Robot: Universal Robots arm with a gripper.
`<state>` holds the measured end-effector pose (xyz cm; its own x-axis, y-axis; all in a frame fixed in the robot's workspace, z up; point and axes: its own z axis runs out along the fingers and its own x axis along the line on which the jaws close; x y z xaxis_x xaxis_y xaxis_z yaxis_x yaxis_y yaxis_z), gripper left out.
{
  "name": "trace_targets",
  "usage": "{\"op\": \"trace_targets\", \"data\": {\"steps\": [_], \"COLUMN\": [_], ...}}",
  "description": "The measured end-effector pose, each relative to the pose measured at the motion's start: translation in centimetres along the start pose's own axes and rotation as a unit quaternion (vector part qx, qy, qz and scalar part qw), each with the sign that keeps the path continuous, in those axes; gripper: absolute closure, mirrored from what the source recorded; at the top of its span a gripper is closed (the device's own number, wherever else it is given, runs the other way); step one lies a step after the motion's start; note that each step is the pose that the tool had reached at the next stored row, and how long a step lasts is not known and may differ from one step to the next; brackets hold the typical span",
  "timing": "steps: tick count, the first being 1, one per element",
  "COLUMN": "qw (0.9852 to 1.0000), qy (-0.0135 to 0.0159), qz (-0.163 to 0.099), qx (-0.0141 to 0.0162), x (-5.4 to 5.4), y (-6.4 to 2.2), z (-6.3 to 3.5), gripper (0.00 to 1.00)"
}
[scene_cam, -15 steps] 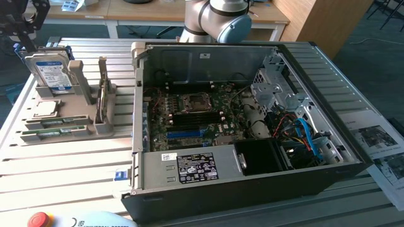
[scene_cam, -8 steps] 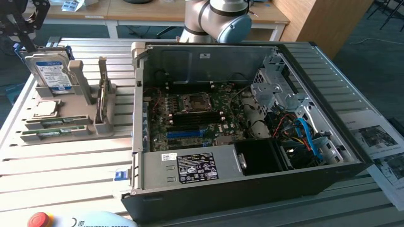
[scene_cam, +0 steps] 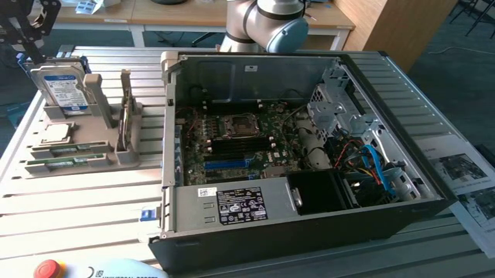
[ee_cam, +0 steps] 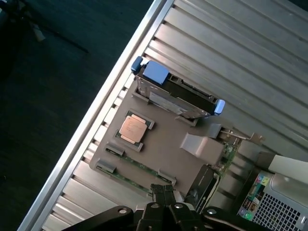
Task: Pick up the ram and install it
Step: 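Pick up the ram and move it above insertion slot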
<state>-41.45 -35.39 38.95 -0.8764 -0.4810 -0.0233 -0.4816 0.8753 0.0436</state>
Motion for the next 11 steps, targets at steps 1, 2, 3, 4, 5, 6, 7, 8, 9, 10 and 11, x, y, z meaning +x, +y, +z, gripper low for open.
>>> {"op": "trace_targets", "data": {"steps": [1,2,3,4,5,6,7,8,9,10,11], "qw": [1.0,0.9999,0.9998,0.9997,0.9995,0.9992,0.9989,0.9985,0.9981,0.9976,0.997], "qy": [0.0003,0.0006,0.0009,0.0012,0.0014,0.0017,0.002,0.0024,0.0027,0.0031,0.0034], "qz": [-0.006,-0.013,-0.019,-0.026,-0.033,-0.039,-0.046,-0.054,-0.062,-0.07,-0.077], "qx": [-0.0001,-0.0003,-0.0005,-0.0006,-0.0008,-0.0009,-0.0011,-0.0012,-0.0014,-0.0016,-0.0018], "x": [0.0,0.0,0.0,0.0,0.0,0.0,0.0,0.0,0.0,0.0,0.0], "y": [0.0,0.0,0.0,0.0,0.0,0.0,0.0,0.0,0.0,0.0,0.0], "z": [0.0,0.0,0.0,0.0,0.0,0.0,0.0,0.0,0.0,0.0,0.0], "gripper": [0.89,0.89,0.89,0.89,0.89,0.89,0.89,0.89,0.89,0.89,0.89]}}
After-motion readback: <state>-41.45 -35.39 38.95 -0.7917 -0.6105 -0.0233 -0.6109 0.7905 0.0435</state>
